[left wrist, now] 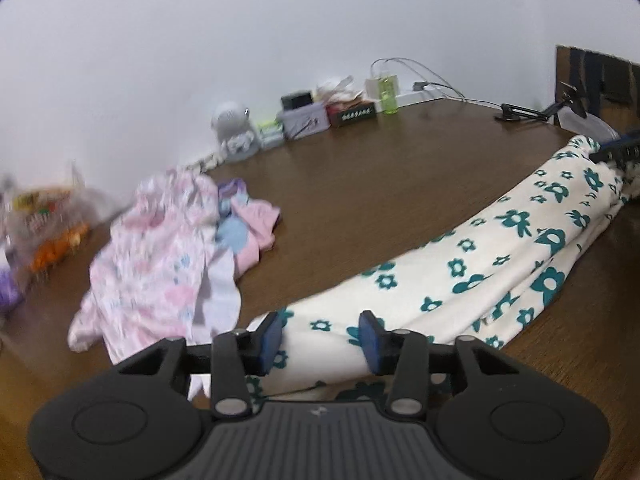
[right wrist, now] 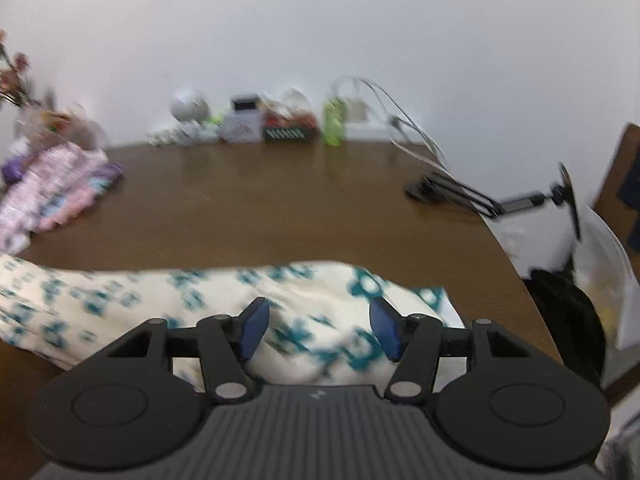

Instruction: Fold clothes

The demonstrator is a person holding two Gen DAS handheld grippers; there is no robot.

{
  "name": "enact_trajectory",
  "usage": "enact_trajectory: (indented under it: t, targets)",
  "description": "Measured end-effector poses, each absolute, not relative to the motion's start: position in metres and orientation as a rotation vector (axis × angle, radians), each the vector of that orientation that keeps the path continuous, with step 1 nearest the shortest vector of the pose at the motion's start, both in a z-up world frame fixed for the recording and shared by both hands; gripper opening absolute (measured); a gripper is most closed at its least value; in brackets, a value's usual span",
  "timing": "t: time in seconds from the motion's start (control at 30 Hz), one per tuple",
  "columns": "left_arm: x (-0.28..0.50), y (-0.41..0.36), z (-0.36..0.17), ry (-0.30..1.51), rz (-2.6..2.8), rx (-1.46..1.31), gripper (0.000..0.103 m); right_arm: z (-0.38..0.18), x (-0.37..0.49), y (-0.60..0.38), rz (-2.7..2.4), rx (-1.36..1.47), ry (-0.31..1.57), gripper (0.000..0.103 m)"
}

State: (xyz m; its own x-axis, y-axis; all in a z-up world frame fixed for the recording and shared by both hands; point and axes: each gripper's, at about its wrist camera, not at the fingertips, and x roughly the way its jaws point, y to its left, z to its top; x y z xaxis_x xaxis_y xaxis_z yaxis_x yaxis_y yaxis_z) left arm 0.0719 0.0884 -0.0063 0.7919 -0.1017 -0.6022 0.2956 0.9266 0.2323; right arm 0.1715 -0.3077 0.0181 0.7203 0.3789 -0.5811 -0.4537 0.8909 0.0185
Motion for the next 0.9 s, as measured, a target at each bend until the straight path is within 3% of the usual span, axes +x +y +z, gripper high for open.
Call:
enact_trajectory:
  t: [0.33, 0.43, 0.57, 0.7, 0.77, 0.9]
  targets:
    - [0.073, 0.095, -0.015, 0.647, -0.216, 0.237, 0.043, 0.002, 0.177, -0.31, 0.457, -0.096, 0.654, 0.057]
    - [0.071, 0.096, -0.006, 0.644, -0.196, 0.244, 0.056, 0.015, 0.178, -0.315, 0.462, -0.082, 0.657, 0.058]
    - [0.057, 0.104, 0.012, 0.593, -0.16, 0.201, 0.091, 0.044, 0.158, -0.325, 0.447, -0.049, 0.564, 0.077]
    - [0.043, 0.111, 0.028, 0.563, -0.136, 0.146, 0.095, 0.066, 0.137, -0.329, 0.44, -0.045, 0.519, 0.086]
    - [0.039, 0.114, 0.032, 0.569, -0.128, 0.122, 0.1, 0.07, 0.125, -0.322, 0.463, -0.069, 0.522, 0.098]
    - [0.03, 0.114, 0.033, 0.58, -0.131, 0.101, 0.101, 0.063, 0.1, -0.297, 0.511, -0.181, 0.552, 0.102]
